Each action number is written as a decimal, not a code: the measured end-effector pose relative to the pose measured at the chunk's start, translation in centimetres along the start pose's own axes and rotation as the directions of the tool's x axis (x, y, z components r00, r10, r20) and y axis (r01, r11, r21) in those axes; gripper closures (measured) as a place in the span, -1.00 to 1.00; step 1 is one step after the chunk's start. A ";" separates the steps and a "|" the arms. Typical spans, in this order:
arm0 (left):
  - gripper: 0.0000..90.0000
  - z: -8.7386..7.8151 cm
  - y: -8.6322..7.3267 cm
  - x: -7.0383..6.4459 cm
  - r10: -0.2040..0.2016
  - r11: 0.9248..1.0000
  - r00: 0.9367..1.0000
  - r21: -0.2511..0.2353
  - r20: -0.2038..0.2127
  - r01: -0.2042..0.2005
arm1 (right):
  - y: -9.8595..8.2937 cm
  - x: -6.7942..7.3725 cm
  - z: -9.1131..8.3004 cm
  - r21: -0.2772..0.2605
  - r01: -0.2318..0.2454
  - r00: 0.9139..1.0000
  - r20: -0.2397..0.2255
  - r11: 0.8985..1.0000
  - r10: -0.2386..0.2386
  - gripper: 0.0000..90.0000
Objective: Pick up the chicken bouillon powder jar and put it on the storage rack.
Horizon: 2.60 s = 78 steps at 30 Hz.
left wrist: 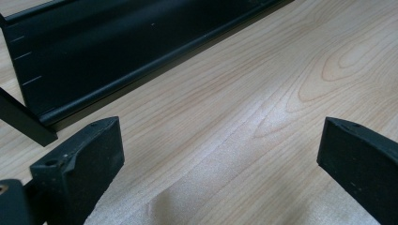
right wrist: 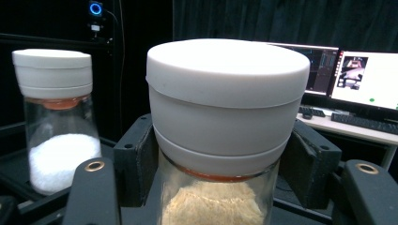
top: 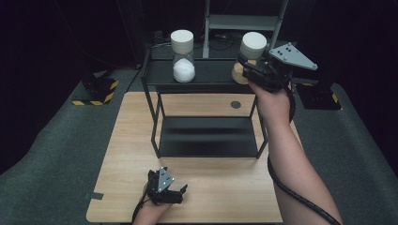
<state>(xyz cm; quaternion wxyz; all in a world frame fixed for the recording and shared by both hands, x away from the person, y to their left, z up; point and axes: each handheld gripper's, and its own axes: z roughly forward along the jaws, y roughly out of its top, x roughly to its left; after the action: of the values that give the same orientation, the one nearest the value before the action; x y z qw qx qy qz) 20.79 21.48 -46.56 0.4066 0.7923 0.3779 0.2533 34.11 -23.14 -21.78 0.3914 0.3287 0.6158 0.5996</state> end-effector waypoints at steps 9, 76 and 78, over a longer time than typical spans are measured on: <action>-0.97 0.0 -0.1 0.0 0.000 1.000 1.000 -0.003 0.000 0.000 | 0.0 0.3 1.6 0.025 0.010 1.000 0.013 1.000 -0.010 -0.23; -0.97 -0.1 -0.3 0.2 -0.010 1.000 1.000 -0.017 0.006 0.010 | -1.1 1.0 4.1 0.018 -0.075 0.996 0.048 0.997 0.074 -1.00; -0.97 -0.1 -0.3 0.1 -0.009 1.000 1.000 -0.017 0.006 0.009 | -1.1 1.1 3.9 0.014 -0.072 0.996 0.045 0.997 0.071 -1.00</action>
<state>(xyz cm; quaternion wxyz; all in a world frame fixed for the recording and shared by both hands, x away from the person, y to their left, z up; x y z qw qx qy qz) 20.66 21.78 -46.73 0.4154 0.7879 0.3782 0.2524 37.11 -20.36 -22.87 0.3807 0.3671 0.5994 0.6008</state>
